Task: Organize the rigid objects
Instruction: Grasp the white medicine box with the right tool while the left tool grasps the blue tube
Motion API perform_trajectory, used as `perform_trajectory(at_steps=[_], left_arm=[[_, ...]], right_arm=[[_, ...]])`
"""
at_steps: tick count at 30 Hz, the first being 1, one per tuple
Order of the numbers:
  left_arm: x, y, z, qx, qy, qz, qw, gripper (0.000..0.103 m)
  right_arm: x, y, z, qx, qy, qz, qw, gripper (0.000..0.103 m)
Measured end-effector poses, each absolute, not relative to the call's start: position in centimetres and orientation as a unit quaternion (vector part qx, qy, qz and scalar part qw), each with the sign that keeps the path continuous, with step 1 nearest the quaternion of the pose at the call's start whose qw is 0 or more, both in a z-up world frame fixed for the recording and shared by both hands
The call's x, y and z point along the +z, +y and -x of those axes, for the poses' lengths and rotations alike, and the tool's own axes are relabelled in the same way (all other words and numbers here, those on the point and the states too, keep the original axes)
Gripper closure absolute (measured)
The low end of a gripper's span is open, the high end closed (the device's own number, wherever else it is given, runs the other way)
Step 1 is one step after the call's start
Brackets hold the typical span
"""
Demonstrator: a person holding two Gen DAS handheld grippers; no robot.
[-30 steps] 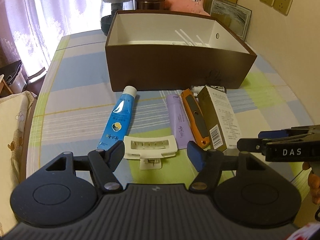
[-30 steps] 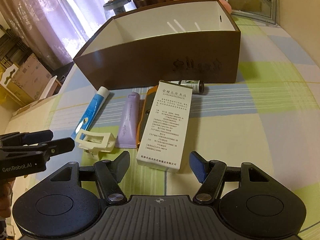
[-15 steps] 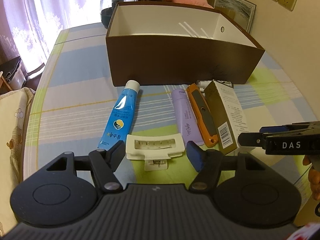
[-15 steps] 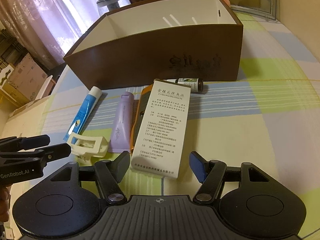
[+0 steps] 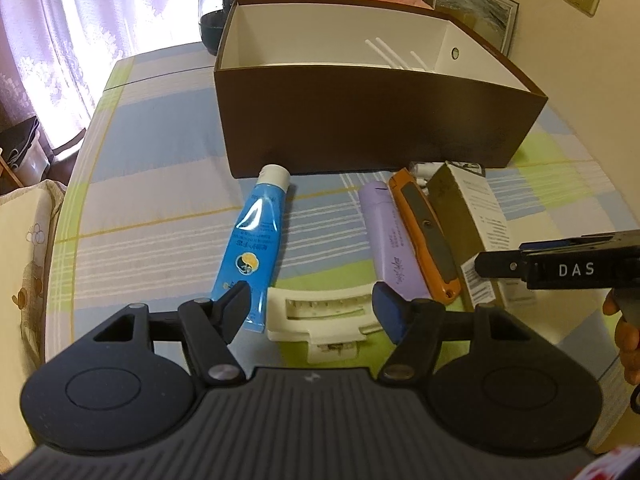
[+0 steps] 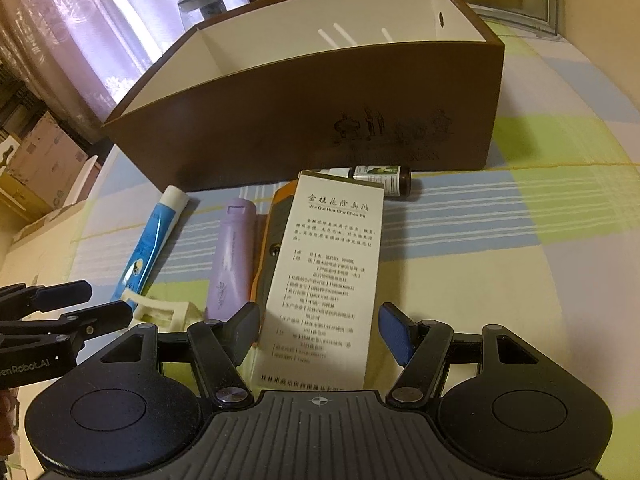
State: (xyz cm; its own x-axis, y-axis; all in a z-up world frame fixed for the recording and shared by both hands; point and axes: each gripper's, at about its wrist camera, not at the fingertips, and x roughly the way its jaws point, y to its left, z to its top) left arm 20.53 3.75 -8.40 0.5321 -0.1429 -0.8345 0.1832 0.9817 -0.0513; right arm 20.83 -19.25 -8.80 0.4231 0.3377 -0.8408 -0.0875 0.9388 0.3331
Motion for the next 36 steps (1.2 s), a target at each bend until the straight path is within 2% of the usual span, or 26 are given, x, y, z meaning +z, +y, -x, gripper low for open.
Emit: perform_trajectory(at_steps=[9, 10, 22, 26, 29, 36], left_arm=[[-9.4, 4.9, -22.9, -0.086, 0.475, -0.030, 0.875, 0.039], [-9.6, 5.1, -23.2, -0.086, 0.475, -0.032, 0.875, 0.039], [-12.7, 6.1, -26.6, -0.097, 0.489, -0.053, 0.865, 0.048], [-13.5, 6.4, -27.6, -0.100, 0.490, -0.052, 0.864, 0.061], [-13.6, 6.2, -27.8, -0.109, 0.482, -0.066, 0.867, 0.066], [-13.5, 6.8, -26.0, -0.102, 0.478, -0.072, 0.869, 0.066]], right_arm=[[-9.5, -19.1, -22.0, 0.127, 0.514, -0.120, 0.840, 0.041], [-9.5, -19.0, -22.0, 0.128, 0.511, -0.119, 0.841, 0.044], [-9.4, -20.9, -21.7, 0.087, 0.498, -0.080, 0.859, 0.047], [-9.4, -21.7, -21.4, 0.069, 0.499, -0.078, 0.860, 0.047], [-9.5, -22.1, -21.1, 0.062, 0.501, -0.079, 0.860, 0.047], [-9.3, -21.8, -20.2, 0.066, 0.503, -0.056, 0.860, 0.047]])
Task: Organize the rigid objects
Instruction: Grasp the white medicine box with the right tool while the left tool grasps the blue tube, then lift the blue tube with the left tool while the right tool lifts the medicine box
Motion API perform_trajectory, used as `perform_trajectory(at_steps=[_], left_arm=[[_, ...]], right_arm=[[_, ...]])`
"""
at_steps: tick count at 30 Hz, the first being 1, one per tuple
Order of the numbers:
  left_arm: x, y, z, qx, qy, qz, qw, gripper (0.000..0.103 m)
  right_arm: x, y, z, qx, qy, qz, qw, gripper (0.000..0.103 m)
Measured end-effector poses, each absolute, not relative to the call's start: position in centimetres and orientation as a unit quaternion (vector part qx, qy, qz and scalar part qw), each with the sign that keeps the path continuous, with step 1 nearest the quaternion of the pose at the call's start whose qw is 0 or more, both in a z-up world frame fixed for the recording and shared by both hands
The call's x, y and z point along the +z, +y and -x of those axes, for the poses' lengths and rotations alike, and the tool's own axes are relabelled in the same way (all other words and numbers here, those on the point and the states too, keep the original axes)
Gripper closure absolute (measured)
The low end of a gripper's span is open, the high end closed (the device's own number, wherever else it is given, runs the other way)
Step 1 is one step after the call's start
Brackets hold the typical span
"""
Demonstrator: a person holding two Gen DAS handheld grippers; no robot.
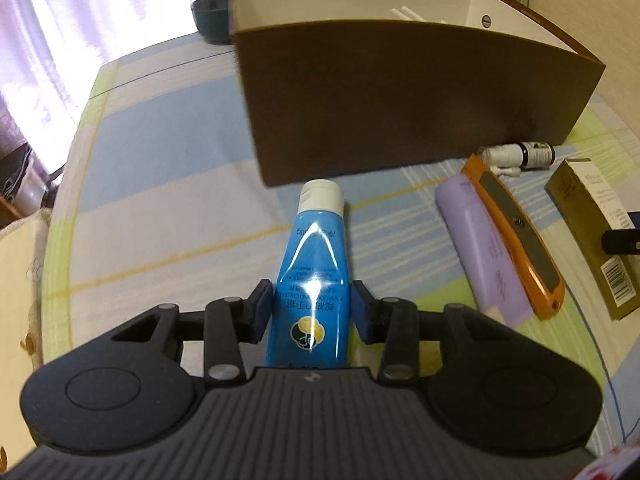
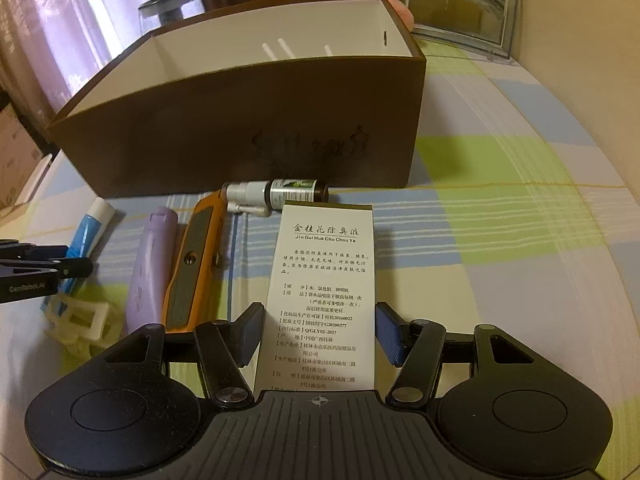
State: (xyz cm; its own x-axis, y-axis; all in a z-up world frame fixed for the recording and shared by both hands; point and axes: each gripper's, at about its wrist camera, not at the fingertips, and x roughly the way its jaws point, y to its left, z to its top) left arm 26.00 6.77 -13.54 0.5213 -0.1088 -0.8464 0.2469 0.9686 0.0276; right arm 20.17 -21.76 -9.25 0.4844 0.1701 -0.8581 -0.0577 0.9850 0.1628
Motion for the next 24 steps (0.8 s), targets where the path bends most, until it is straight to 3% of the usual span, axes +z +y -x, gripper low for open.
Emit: perform_trajectory(at_steps=[11, 22, 24], left_arm=[[-12.4, 9.4, -18.5, -0.046, 0.517, -0.038, 0.854, 0.066], [-12.8, 8.6, -18.9, -0.052, 0.506, -0.047, 0.860, 0.063], [-12.8, 8.5, -18.8, -0.053, 0.504, -0.048, 0.861, 0.067]], right_arm=[[-8.9, -21.0, -16.7, 0.096, 0.519, -0.021, 0.849, 0.047], [-9.4, -20.6, -16.4, 0.098, 0.527, -0.029, 0.844, 0.046], [-9.5, -20.6, -16.5, 0.097, 0.526, -0.031, 0.844, 0.046]])
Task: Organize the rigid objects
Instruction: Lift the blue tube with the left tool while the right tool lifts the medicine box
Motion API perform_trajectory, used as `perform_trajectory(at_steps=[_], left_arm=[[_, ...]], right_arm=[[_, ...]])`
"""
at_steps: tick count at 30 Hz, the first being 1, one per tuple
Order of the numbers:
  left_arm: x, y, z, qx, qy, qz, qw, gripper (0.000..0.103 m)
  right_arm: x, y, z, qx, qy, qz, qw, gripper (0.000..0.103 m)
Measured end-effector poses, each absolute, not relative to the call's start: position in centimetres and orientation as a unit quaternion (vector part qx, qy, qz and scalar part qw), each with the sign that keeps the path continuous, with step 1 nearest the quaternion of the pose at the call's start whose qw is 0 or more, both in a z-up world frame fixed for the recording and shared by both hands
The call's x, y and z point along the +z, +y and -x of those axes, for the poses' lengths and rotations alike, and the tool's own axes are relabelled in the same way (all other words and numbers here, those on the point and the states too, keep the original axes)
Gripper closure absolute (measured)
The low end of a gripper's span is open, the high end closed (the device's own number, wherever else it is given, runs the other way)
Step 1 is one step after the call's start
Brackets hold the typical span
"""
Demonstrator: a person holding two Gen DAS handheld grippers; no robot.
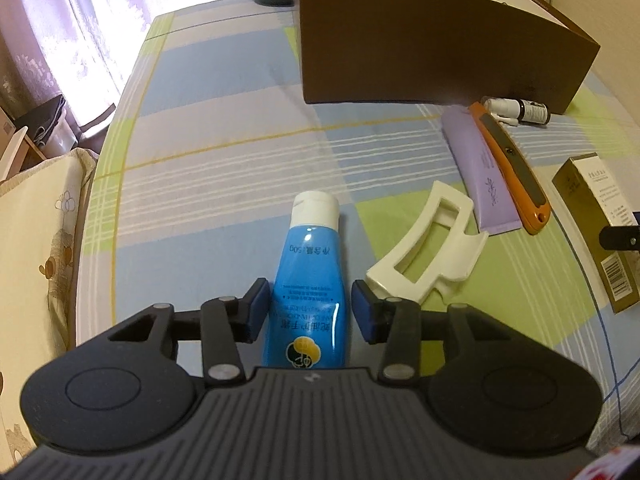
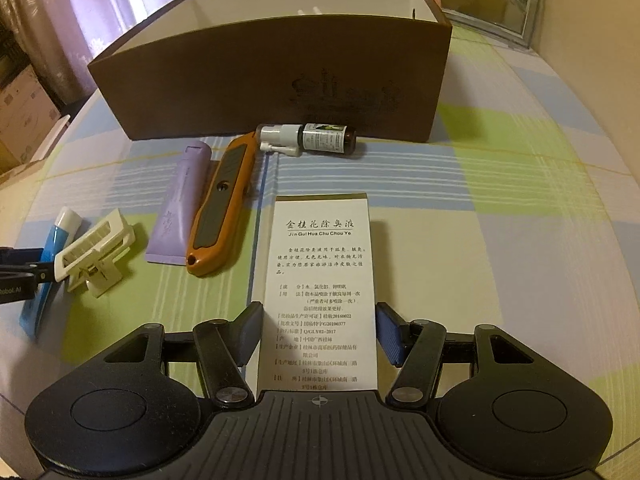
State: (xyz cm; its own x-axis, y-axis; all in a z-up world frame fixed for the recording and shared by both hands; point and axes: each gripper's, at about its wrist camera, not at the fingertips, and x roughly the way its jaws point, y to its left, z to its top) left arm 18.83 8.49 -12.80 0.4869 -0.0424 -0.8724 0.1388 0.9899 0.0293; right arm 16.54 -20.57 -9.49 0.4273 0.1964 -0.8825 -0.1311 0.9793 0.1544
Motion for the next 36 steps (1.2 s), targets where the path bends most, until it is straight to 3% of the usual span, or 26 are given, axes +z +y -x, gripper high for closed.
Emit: perform_trajectory(at_steps=[28, 36], left_arm=[[-9.7, 7.7, -17.7, -0.031, 0.482, -0.035, 0.875, 0.068], [-11.2, 7.9, -17.7, -0.023, 0.512, -0.018, 0.858, 0.068]], right_arm=[[-7.6, -20.4, -17.1, 0.116, 0.491, -0.009, 0.863, 0.048], [-7.8, -21.0, -16.5, 0.122, 0.502, -0.022, 0.856, 0.048]])
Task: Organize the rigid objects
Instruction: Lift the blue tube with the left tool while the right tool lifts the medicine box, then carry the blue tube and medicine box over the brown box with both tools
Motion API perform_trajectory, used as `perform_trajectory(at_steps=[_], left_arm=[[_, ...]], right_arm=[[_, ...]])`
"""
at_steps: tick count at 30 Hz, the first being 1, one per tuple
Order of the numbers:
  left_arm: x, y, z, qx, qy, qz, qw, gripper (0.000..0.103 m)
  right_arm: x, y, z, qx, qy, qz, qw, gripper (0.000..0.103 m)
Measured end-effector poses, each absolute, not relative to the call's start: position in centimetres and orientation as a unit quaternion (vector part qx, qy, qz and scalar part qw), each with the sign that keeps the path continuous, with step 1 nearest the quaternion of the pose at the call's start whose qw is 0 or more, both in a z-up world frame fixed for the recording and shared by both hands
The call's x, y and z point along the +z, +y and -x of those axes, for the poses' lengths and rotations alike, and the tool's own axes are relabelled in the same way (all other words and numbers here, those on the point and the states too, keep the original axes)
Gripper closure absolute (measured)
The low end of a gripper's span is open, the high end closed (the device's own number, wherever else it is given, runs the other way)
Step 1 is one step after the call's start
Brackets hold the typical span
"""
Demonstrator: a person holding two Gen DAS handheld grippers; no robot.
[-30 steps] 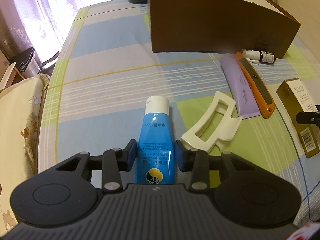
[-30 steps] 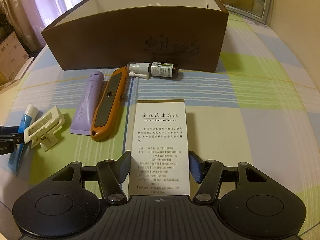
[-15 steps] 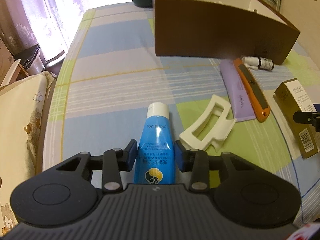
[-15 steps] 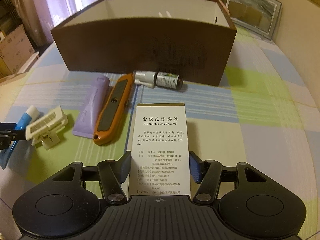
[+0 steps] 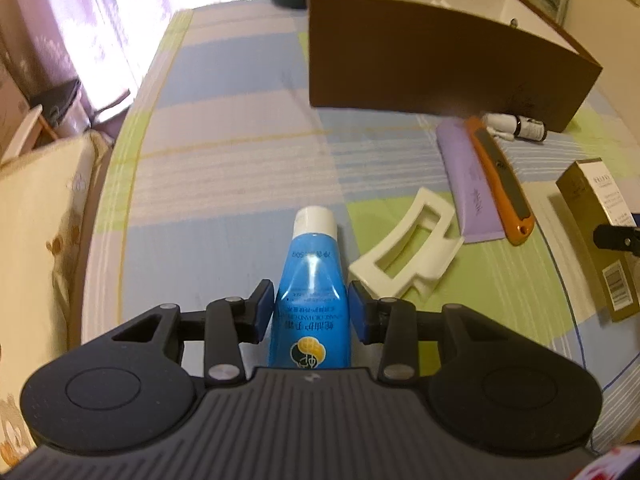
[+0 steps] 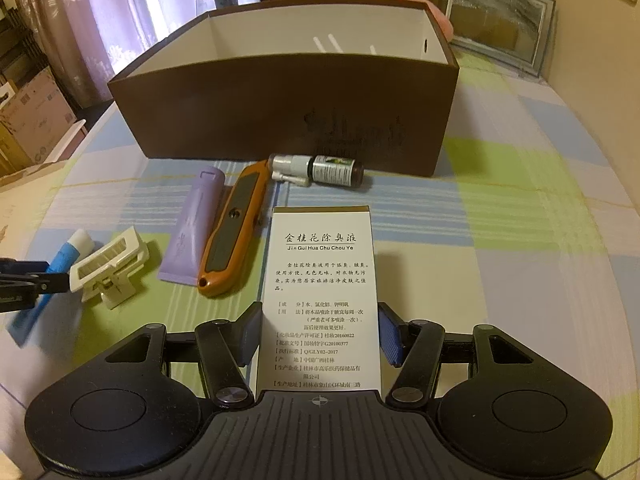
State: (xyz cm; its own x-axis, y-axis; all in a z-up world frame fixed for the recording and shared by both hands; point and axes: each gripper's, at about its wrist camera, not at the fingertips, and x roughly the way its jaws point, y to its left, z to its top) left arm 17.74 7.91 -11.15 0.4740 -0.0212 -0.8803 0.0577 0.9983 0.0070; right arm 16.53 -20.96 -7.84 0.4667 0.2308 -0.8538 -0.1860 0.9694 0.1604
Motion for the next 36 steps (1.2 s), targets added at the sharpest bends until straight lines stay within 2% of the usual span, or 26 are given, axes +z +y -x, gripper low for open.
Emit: perform_trajectory(at_steps=[15, 36], left_arm=[[-12.1, 7.3, -18.5, -0.020, 0.508, -0.053, 0.859, 0.071], [-3.4, 4.2, -21.1, -0.057, 0.419, -0.046, 0.905, 0.071]], right_arm=[[-7.9, -22.0, -16.1, 0.117, 0.506, -0.034, 0.854, 0.048], [-3.2, -20.7, -19.1, 0.166, 0.443, -0.033, 0.880, 0.048]])
